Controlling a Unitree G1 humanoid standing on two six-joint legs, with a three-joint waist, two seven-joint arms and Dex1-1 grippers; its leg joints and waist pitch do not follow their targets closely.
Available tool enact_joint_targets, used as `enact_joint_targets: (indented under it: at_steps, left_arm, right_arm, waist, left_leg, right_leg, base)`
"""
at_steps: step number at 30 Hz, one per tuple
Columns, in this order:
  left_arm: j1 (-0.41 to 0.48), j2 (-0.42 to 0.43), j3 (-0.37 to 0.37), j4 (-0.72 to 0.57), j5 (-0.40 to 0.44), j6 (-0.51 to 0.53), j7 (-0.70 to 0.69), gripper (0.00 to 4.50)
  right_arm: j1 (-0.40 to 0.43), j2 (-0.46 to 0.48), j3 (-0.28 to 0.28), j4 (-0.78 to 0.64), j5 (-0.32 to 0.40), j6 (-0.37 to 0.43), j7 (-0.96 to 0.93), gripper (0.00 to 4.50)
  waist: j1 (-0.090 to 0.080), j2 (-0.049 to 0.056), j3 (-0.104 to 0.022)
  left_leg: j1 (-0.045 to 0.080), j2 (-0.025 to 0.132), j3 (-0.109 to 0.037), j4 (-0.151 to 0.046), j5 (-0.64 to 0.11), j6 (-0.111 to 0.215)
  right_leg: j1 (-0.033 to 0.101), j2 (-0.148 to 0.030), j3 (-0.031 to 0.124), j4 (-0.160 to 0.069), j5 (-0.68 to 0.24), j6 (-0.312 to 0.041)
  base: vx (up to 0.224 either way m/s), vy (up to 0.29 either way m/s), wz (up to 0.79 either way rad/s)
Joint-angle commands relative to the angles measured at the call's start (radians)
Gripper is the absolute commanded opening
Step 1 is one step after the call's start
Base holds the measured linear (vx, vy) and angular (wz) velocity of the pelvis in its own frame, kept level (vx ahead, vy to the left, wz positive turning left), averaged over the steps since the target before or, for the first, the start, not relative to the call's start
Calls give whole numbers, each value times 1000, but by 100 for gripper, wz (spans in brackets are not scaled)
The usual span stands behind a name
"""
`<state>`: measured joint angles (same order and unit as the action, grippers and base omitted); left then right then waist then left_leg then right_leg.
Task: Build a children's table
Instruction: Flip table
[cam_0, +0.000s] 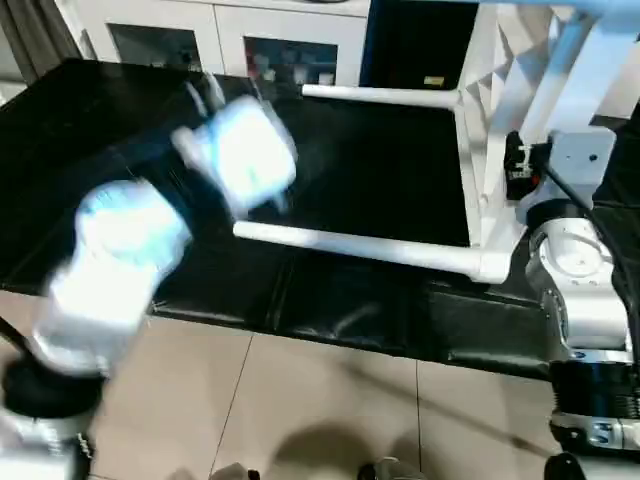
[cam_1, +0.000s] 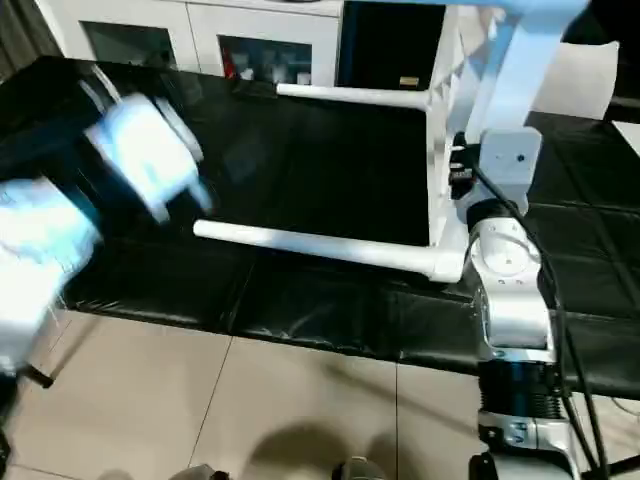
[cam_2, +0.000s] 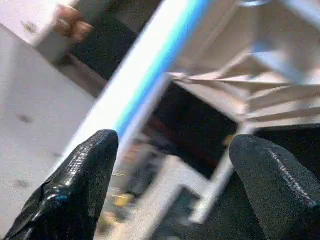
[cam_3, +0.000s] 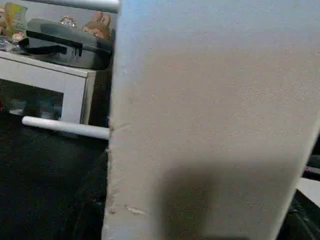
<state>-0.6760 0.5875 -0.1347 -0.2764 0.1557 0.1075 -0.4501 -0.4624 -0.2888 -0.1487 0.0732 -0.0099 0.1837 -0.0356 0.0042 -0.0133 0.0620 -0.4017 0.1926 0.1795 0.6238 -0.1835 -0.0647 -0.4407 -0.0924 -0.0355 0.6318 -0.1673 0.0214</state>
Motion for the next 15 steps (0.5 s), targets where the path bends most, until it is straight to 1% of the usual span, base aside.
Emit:
enact_joint_targets:
  at_steps: [1,2,3,4,5,6,8,9,10,11,12,13,14,15]
  left_arm:
    - [-50,6,9,55,39,-79,24,406]
    - [-65,7,9,72,48,-98,30,406]
    - [-70,8,9,79,53,-107,33,406]
    - [-95,22,-12,132,79,-129,32,406]
    - [-104,30,-20,155,94,-140,36,406]
    - [-108,31,-22,167,97,-142,38,406]
    - [-129,37,-29,232,116,-169,53,406]
    - [-141,37,-30,263,123,-185,61,406]
    - [-141,37,-30,263,123,-185,61,406]
    - [-170,26,-33,319,138,-221,81,377]
    - [-186,17,-33,350,147,-244,91,370]
    - [-210,7,-35,395,156,-265,107,370]
    - [-222,2,-36,418,161,-275,115,367]
    - [-239,0,-40,451,171,-293,127,356]
  right_arm:
    - [-47,-47,24,-117,-83,-58,9,195]
    - [-48,-47,26,-116,-83,-57,9,195]
    - [-48,-46,27,-116,-83,-57,9,195]
    - [-48,-48,31,-116,-83,-55,7,195]
    - [-48,-48,33,-117,-83,-54,6,195]
    - [-48,-49,33,-117,-83,-54,5,195]
    - [-47,-50,35,-119,-82,-53,4,195]
    - [-47,-51,35,-120,-82,-53,4,195]
    - [-47,-51,35,-120,-82,-53,4,195]
    - [-46,-52,35,-123,-82,-51,5,195]
    - [-45,-52,36,-125,-82,-50,5,195]
    - [-42,-51,37,-128,-83,-48,5,195]
    - [-41,-51,38,-130,-83,-48,5,195]
    - [-40,-51,38,-133,-83,-46,3,195]
  waist:
    - [5,-28,-84]
    - [4,-32,-84]
    - [5,-31,-85]
    - [5,-31,-84]
    - [7,-25,-85]
    - [5,-29,-86]
    - [7,-24,-87]
    - [7,-24,-88]
    - [8,-26,-88]
    - [9,-25,-88]
    - [9,-25,-88]
    - [9,-20,-87]
    - [8,-22,-86]
    - [9,-25,-87]
  left_leg:
    - [15,7,7,-58,-83,21]
    - [14,8,8,-58,-81,20]
    - [12,8,6,-58,-74,20]
    - [11,7,6,-58,-68,22]
    - [13,6,6,-57,-68,22]
    - [11,6,7,-57,-66,21]
    - [12,5,7,-56,-59,23]
    - [13,5,7,-56,-54,25]
    - [13,6,6,-57,-52,27]
    - [13,6,6,-57,-52,29]
    - [15,6,7,-57,-64,30]
    - [14,5,6,-57,-66,29]
    - [15,4,7,-57,-73,28]
    - [13,5,6,-58,-75,25]
  right_leg:
    - [71,-14,26,-57,-138,-140]
    - [71,-14,26,-57,-135,-141]
    - [72,-15,25,-55,-126,-143]
    - [72,-16,25,-54,-118,-145]
    - [71,-15,25,-54,-117,-146]
    - [73,-16,26,-53,-113,-147]
    - [71,-15,26,-52,-100,-152]
    - [72,-15,26,-50,-83,-161]
    - [73,-15,26,-50,-77,-167]
    - [73,-16,26,-49,-73,-174]
    - [71,-15,26,-52,-84,-177]
    - [72,-16,26,-52,-88,-178]
    - [70,-14,26,-55,-95,-178]
    - [74,-16,26,-53,-95,-178]
  base:
    - [0,0,0]
    - [0,0,0]
    - [0,0,0]
    - [0,0,0]
    - [0,0,0]
    - [0,0,0]
    - [0,0,0]
    - [0,0,0]
    - [0,0,0]
    - [0,0,0]
    - [0,0,0]
    - [0,0,0]
    - [0,0,0]
    - [0,0,0]
